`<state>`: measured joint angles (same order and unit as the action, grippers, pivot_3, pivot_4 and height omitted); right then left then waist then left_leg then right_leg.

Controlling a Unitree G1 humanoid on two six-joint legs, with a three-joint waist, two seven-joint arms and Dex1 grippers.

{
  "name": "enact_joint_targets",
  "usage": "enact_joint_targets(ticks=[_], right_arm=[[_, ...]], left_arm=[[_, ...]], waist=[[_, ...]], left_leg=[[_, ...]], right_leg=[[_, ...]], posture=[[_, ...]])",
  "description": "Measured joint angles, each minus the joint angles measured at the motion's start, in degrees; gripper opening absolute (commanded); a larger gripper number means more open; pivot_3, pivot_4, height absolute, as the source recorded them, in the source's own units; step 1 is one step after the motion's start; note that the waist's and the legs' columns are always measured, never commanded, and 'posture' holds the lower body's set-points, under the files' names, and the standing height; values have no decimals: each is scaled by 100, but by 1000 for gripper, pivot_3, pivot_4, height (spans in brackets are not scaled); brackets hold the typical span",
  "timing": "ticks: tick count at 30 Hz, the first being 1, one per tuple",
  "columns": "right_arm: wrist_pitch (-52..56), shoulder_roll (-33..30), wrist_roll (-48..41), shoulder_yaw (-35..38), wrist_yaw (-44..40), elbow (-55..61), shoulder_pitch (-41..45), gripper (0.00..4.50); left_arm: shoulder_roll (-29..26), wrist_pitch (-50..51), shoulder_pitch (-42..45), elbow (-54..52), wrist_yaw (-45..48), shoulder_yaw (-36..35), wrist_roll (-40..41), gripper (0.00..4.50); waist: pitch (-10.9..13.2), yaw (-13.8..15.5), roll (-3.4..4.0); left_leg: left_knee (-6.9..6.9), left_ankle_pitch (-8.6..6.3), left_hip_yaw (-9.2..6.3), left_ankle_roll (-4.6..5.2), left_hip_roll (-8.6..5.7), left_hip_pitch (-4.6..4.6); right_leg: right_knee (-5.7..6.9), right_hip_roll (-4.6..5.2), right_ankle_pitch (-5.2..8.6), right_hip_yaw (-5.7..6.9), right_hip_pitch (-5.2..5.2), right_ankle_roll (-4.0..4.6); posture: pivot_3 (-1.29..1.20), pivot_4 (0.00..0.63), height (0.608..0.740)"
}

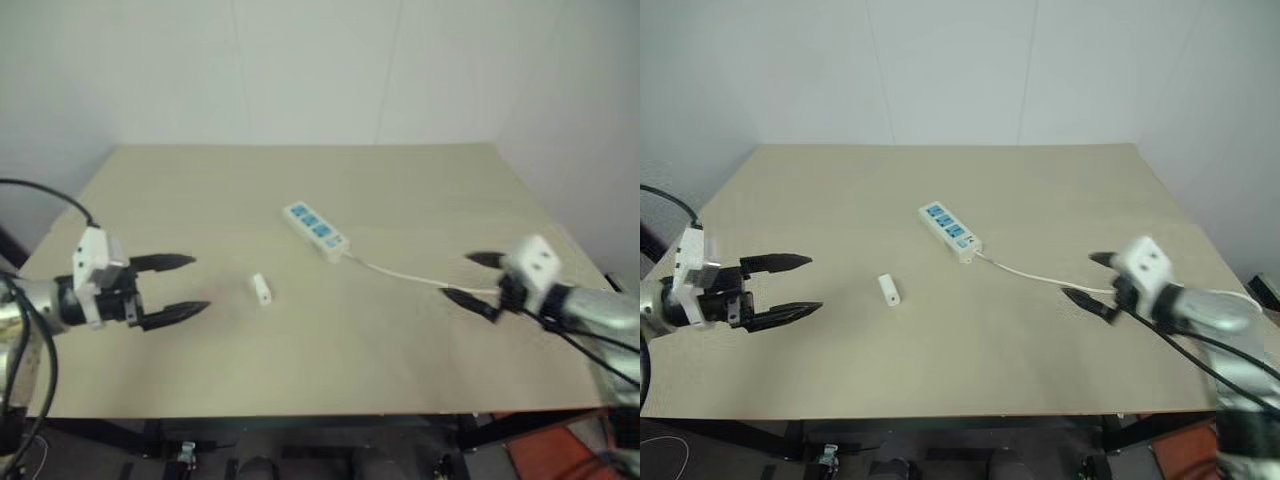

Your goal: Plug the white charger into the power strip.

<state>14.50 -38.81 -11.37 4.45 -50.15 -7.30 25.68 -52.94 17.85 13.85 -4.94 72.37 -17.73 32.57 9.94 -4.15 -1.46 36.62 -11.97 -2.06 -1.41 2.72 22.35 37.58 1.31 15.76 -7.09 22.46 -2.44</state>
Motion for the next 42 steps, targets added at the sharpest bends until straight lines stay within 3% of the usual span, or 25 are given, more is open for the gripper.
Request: enact_joint_targets(ticks=[5, 10, 13, 23, 25, 32, 38, 41, 42], right_arm=[[-588, 915, 510, -707, 153, -2176, 1405, 4500], [-1269, 1224, 838, -889, 105, -3926, 2267, 4500], [-1671, 1351, 1046, -1052, 5, -4694, 2529, 3923], [-2199, 1457, 1260, -1063, -126, -5625, 2920, 474], [-2230, 1457, 1295, -1063, -176, -5634, 2938, 42], [-2568, 1325, 1345, -1062, -257, -5132, 2543, 42], [-2430, 281, 552, -509, -1074, -2569, 464, 42], [-2189, -11, 318, -237, -1044, -1338, -494, 42], [-2069, -29, 303, -188, -1006, -1056, -710, 345]], left_arm=[[-2, -119, 121, -122, 6, 360, -253, 4484], [-4, -189, 92, -162, 33, 403, -332, 4484], [-4, -259, 62, -242, 0, 403, -336, 4500], [-1, -283, -489, -579, -218, 321, -338, 4500], [1, -288, -487, -601, -256, 321, -337, 4500], [94, -354, -99, -495, -283, 490, -346, 4500], [210, -610, 493, 128, -121, 889, -575, 4500], [359, -715, 863, 399, -1, 1109, -651, 4500], [381, -740, 959, 466, 42, 1165, -664, 4500]], waist=[[2, 0, 1], [1, 29, 1], [1, -1, 1], [1, -50, 1], [1, -72, 1], [1, -108, 1], [1, 54, 2], [1, 48, 1], [0, 32, 0]], left_leg=[[-11, 0, 1, 0, -3, 28], [-15, 0, -3, -1, -6, 69], [-23, 0, -2, -1, -6, 65], [-18, 4, -3, -4, -6, 38], [-17, 4, -3, -4, -5, 37], [-19, 3, -8, -4, -8, 48], [-21, 2, -9, -4, -12, 67], [-16, 3, -8, -4, -11, 59], [-15, 3, -9, -4, -10, 53]], right_leg=[[-8, 4, -20, 1, 27, 34], [-2, 13, -23, 11, 68, 38], [-3, 13, -23, 11, 68, 39], [24, 9, -27, 8, 54, 44], [25, 8, -27, 8, 54, 44], [14, 11, -26, 12, 56, 43], [-1, 18, -25, 17, 62, 40], [11, 13, -24, 15, 59, 39], [14, 9, -24, 15, 56, 38]], posture=[[0, 150, 740], [0, 150, 740], [0, 150, 740], [0, 150, 740], [0, 150, 740], [0, 150, 740], [0, 150, 740], [0, 150, 740], [0, 150, 740]])
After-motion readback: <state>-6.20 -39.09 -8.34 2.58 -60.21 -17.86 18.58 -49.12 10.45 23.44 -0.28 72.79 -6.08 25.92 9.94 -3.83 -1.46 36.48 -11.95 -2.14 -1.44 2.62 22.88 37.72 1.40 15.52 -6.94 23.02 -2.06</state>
